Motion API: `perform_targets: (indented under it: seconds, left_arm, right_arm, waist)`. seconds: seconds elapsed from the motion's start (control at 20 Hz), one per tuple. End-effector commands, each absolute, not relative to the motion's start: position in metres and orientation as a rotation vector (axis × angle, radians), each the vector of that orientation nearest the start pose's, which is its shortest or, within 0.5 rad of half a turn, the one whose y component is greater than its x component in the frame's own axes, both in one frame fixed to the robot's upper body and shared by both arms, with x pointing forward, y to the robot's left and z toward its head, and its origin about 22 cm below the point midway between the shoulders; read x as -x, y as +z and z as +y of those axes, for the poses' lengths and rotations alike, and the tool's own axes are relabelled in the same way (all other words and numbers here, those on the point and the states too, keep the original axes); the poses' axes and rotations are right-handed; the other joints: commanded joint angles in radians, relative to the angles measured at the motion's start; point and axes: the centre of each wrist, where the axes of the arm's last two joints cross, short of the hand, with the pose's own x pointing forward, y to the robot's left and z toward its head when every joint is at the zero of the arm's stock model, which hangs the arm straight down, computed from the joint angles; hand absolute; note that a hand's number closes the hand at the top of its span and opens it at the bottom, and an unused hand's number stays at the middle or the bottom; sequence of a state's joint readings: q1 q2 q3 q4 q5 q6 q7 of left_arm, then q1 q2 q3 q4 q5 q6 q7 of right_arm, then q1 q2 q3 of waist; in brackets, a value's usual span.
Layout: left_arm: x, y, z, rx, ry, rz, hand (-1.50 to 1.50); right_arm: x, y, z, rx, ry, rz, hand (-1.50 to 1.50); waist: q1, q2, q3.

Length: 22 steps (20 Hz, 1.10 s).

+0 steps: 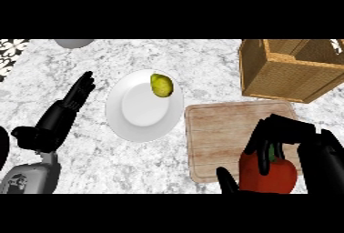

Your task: Pick the bell pepper from the cutting board and place it in the basket

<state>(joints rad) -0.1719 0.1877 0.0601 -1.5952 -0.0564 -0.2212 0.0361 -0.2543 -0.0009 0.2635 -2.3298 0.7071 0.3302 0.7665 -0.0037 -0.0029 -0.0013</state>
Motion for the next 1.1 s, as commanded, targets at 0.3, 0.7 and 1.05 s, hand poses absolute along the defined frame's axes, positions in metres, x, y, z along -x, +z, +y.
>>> perform_targets:
  seconds: [0.3, 0.7, 1.05]
  left_arm:
    - [-0.28, 0.067, 0.24, -0.025, -0.366, -1.687, 0.0]
    - [-0.273, 0.05, 0.253, -0.015, -0.389, -1.695, 0.0]
    - [-0.287, 0.064, 0.266, -0.061, -0.387, -1.704, 0.0]
  right_arm:
    - [-0.239, 0.272, -0.169, 0.747, 0.404, -1.731, 1.5]
    - [-0.306, 0.288, -0.206, 0.825, 0.191, -1.743, 1.5]
    - [-0.358, 0.29, -0.233, 0.899, 0.116, -1.711, 1.5]
  waist:
    - [0.011, 0.003, 0.001]
    - [0.017, 0.006, 0.001]
    - [0.015, 0.007, 0.001]
